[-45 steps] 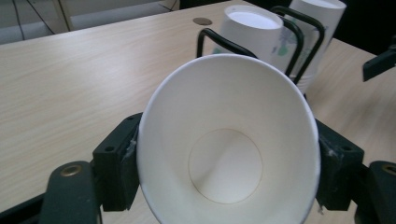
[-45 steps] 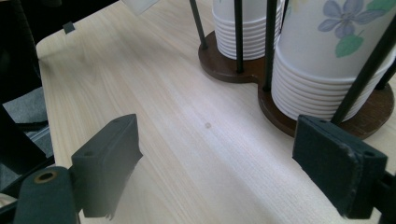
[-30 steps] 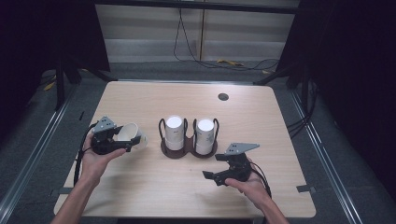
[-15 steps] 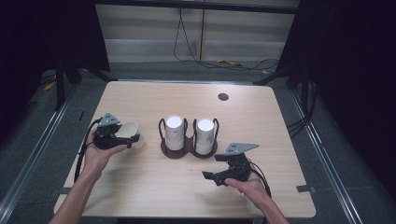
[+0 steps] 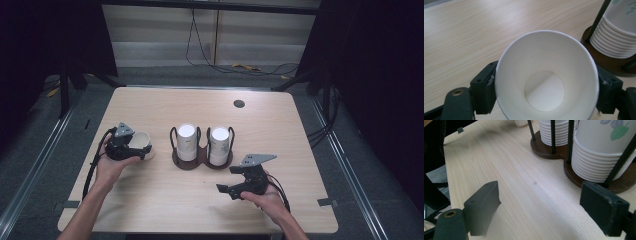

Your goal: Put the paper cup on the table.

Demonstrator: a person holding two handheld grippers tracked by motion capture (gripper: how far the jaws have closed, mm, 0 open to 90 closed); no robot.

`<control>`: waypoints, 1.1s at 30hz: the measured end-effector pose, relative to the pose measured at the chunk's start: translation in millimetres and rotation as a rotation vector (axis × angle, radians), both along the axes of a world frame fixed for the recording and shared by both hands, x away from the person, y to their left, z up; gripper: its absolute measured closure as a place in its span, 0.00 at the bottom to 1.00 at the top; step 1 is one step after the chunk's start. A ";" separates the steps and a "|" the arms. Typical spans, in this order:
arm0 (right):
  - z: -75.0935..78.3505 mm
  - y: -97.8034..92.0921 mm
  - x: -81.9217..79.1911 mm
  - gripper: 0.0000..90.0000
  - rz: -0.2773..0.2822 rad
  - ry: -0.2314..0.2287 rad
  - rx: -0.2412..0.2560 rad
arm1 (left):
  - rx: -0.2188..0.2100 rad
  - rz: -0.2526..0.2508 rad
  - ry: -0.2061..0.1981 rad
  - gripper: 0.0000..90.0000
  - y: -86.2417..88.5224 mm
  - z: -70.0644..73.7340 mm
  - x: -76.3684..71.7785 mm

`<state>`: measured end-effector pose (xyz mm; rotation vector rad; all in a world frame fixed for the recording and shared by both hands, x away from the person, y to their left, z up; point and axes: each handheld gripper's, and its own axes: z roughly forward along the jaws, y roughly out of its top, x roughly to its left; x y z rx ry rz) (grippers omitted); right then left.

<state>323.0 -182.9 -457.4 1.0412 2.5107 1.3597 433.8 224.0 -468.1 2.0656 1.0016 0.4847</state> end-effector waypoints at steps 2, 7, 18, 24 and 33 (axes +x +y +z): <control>0.2 0.3 -0.4 0.18 0.003 -0.003 0.000 | -0.005 0.001 0.001 0.23 -0.9 -0.9 0.9; 0.4 0.2 -0.8 0.18 0.002 -0.007 -0.001 | -0.028 0.000 0.020 0.19 -0.3 -3.3 2.0; 1.8 -1.8 -0.9 0.18 -0.001 -0.011 0.003 | -0.089 -0.014 0.064 0.18 8.3 -13.1 -2.4; 1.6 -2.1 -0.3 0.18 -0.006 -0.010 0.005 | -0.066 -0.010 0.085 0.18 12.4 -17.8 -6.2; 3.0 -5.0 0.0 0.18 -0.016 -0.014 0.012 | -0.054 -0.019 0.111 0.18 29.8 -22.6 -21.3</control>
